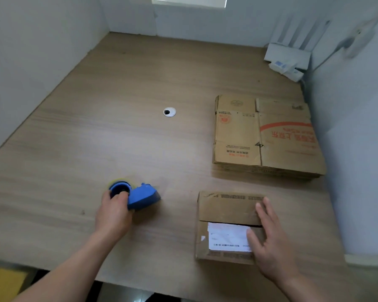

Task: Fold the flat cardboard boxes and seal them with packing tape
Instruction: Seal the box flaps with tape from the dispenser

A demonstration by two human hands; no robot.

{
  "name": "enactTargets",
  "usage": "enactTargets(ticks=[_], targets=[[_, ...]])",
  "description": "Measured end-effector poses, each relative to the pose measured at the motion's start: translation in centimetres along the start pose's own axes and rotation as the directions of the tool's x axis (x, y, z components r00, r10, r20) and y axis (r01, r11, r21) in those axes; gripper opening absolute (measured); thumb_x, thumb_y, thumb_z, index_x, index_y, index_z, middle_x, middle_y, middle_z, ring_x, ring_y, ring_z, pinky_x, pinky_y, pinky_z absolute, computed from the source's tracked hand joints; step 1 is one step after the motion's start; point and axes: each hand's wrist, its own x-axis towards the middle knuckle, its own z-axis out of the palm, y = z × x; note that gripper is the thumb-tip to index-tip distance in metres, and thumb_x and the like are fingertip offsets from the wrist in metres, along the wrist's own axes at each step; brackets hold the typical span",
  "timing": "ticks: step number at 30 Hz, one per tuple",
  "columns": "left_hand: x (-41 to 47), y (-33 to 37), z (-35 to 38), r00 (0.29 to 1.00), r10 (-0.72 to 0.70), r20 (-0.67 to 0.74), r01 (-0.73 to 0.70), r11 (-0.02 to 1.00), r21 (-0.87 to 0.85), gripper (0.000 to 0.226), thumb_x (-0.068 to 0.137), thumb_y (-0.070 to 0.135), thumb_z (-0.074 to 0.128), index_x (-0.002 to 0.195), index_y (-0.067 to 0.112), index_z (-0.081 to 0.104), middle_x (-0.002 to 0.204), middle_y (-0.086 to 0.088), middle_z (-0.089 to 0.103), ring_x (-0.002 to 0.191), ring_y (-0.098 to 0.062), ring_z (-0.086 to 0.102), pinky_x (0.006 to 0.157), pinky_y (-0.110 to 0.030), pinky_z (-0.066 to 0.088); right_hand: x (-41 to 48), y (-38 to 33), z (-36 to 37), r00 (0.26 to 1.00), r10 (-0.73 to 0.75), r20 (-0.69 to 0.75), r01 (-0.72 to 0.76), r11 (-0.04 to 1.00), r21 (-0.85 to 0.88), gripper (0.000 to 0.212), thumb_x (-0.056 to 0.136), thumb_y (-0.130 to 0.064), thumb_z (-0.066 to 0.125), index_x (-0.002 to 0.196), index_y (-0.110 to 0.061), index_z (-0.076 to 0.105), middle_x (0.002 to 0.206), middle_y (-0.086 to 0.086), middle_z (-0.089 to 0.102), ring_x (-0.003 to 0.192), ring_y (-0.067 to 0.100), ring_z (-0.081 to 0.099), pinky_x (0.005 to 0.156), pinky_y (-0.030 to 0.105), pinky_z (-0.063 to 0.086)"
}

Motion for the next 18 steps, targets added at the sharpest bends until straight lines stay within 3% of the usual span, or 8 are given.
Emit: enactTargets(ticks=[2,5,8,11,18], targets=[[0.1,0.2,-0.8,0.997,0.077,-0.006,-0.077,0.997,-0.026,0.035,0.081,0.02,0.074,0.113,0.012,0.064,0.121,-0.015,0.061,0.13,-0.033,0.042,0.093,-0.044,0.05,-0.1,0.1,0.0,1.0,0.007,0.002,-0.008,0.999,0.032,0.068,0.087,-0.042,0.049,0.151,-0.021,0.04,0.163,-0.02,0.014,0.143,-0.018,0.009,0.11,0.006,0.014],[-0.5,2.4,-2.5,0.95,0.304,-0.071,-0.311,0.942,-0.126,0.037,0.072,0.012,0.084,0.105,0.007,0.07,0.11,-0.016,0.067,0.123,-0.037,0.049,0.089,-0.045,0.048,-0.2,0.1,0.1,0.999,0.033,-0.016,-0.031,0.996,0.083,0.061,0.09,-0.037,0.048,0.149,-0.024,0.043,0.16,-0.027,0.014,0.142,-0.019,0.01,0.109,0.001,0.01],[-2.0,5.9,-5.1,0.835,0.513,-0.197,-0.542,0.828,-0.145,0.038,0.064,0.009,0.09,0.096,0.008,0.07,0.1,-0.012,0.068,0.119,-0.034,0.052,0.085,-0.044,0.05,-0.2,0.2,0.4,0.999,0.036,-0.034,-0.032,0.993,0.118,0.056,0.092,-0.032,0.047,0.147,-0.024,0.045,0.158,-0.029,0.015,0.144,-0.016,0.012,0.111,0.001,0.009],[-3.7,9.5,-7.0,0.713,0.644,-0.278,-0.694,0.704,-0.149,0.042,0.057,0.008,0.093,0.091,0.01,0.069,0.093,-0.006,0.07,0.108,-0.02,0.052,0.078,-0.039,0.052,-0.2,0.3,0.5,0.998,0.046,-0.034,-0.04,0.987,0.155,0.055,0.093,-0.03,0.045,0.148,-0.025,0.045,0.157,-0.03,0.014,0.145,-0.014,0.012,0.113,0.003,0.009],[-6.8,14.7,-6.0,0.583,0.809,-0.073,-0.811,0.576,-0.104,0.038,0.064,0.023,0.091,0.097,0.022,0.07,0.095,0.007,0.069,0.097,-0.017,0.062,0.08,-0.031,0.052,0.0,0.7,0.6,0.999,0.031,-0.016,-0.027,0.982,0.185,0.058,0.093,-0.031,0.042,0.15,-0.025,0.042,0.16,-0.022,0.016,0.142,-0.02,0.009,0.113,0.003,0.01]])
